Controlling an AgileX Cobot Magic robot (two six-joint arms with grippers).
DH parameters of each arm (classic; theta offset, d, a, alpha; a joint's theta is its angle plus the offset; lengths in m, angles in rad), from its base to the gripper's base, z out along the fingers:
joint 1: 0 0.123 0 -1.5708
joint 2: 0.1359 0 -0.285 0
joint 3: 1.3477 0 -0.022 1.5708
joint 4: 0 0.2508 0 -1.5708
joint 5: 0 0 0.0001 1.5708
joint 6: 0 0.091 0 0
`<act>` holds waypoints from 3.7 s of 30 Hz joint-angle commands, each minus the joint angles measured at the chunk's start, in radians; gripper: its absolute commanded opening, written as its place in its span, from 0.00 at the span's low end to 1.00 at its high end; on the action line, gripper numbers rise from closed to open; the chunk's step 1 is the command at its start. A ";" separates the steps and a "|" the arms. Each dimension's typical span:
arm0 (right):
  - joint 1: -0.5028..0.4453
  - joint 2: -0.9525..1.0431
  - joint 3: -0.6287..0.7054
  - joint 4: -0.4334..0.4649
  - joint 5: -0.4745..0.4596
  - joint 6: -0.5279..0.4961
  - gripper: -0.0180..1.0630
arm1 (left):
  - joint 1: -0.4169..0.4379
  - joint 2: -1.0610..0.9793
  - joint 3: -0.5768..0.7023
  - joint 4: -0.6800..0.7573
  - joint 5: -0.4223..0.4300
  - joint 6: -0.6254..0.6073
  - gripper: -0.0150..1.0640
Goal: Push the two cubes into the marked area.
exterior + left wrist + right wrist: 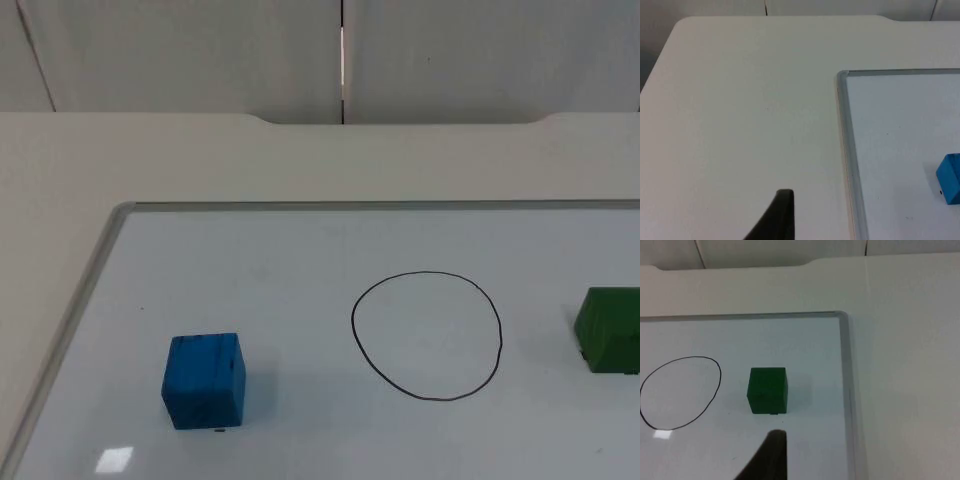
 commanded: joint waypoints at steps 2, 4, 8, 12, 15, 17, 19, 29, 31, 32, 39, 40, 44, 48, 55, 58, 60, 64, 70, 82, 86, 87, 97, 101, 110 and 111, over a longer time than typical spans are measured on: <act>-0.004 -0.003 0.006 -0.004 -0.007 -0.029 0.99 | 0.003 -0.004 0.004 -0.003 0.002 0.002 0.99; -0.004 -0.003 0.006 -0.004 -0.007 -0.029 0.99 | 0.003 -0.004 0.004 -0.003 0.002 0.002 0.99; -0.004 -0.003 0.006 -0.004 -0.007 -0.029 0.99 | 0.003 -0.004 0.004 -0.004 0.000 0.002 0.99; -0.004 -0.003 0.006 -0.004 -0.007 -0.029 0.99 | 0.003 -0.004 -0.017 -0.004 -0.016 0.002 0.95; -0.004 -0.003 0.006 -0.004 -0.007 -0.029 0.99 | 0.003 0.026 -0.046 -0.003 -0.016 0.002 0.85; -0.004 -0.003 0.006 -0.004 -0.007 -0.029 0.99 | 0.003 0.046 -0.055 -0.003 -0.017 0.002 0.81; -0.004 -0.003 0.006 -0.004 -0.007 -0.029 0.99 | 0.003 0.097 -0.067 -0.003 -0.041 0.002 0.76; -0.004 -0.003 0.006 -0.004 -0.007 -0.033 0.99 | 0.003 0.306 -0.125 -0.007 -0.176 0.002 0.63; -0.004 -0.003 0.006 -0.004 -0.007 -0.037 0.99 | 0.003 0.331 -0.132 -0.007 -0.189 0.003 0.56; -0.004 -0.003 0.006 -0.002 -0.007 -0.048 0.99 | 0.003 0.353 -0.139 -0.010 -0.201 0.011 0.49; -0.004 -0.003 0.006 0.001 -0.007 -0.052 0.99 | 0.003 0.471 -0.175 -0.048 -0.273 0.047 0.21; -0.004 -0.003 0.006 0.001 -0.007 -0.052 0.99 | 0.003 0.491 -0.177 -0.048 -0.284 0.047 0.19; -0.004 -0.003 0.006 0.001 -0.007 -0.052 0.99 | 0.003 0.551 -0.177 -0.053 -0.308 0.047 0.19; -0.004 -0.003 0.006 0.001 -0.007 -0.052 0.99 | 0.003 0.615 -0.177 -0.055 -0.327 0.047 0.19; -0.004 -0.003 0.006 0.001 -0.007 -0.052 0.99 | 0.003 0.778 -0.177 -0.103 -0.339 0.123 0.17; -0.004 -0.003 0.006 0.001 -0.007 -0.052 0.99 | 0.003 0.835 -0.177 -0.150 -0.354 0.161 0.08; -0.004 -0.003 0.006 0.001 -0.007 -0.052 0.99 | 0.003 0.884 -0.177 -0.212 -0.374 0.212 0.01; -0.004 -0.003 0.006 -0.001 -0.005 -0.052 0.99 | 0.003 0.943 -0.177 -0.294 -0.398 0.261 0.01; -0.004 -0.003 0.006 -0.001 -0.005 -0.052 0.99 | 0.003 1.029 -0.177 -0.321 -0.418 0.264 0.01; -0.004 -0.003 0.006 -0.003 -0.005 -0.052 0.99 | 0.001 1.174 -0.174 -0.347 -0.419 0.264 0.01; -0.004 -0.003 0.006 -0.003 -0.005 -0.052 0.99 | 0.001 1.260 -0.174 -0.347 -0.440 0.264 0.01; -0.004 -0.003 0.006 -0.003 -0.005 -0.052 0.99 | 0.001 1.260 -0.174 -0.347 -0.440 0.264 0.01; -0.004 -0.003 0.006 -0.003 -0.005 -0.052 0.99 | -0.038 1.416 -0.174 -0.459 -0.477 0.351 0.01; -0.004 -0.003 0.006 -0.003 -0.005 -0.052 0.99 | -0.112 1.458 -0.173 -0.459 -0.537 0.328 0.01; -0.004 -0.003 0.006 -0.003 -0.005 -0.052 0.99 | -0.219 1.532 -0.173 -0.456 -0.599 0.283 0.01; -0.004 -0.003 0.006 -0.003 -0.005 -0.052 0.99 | -0.223 1.545 -0.173 -0.446 -0.608 0.270 0.01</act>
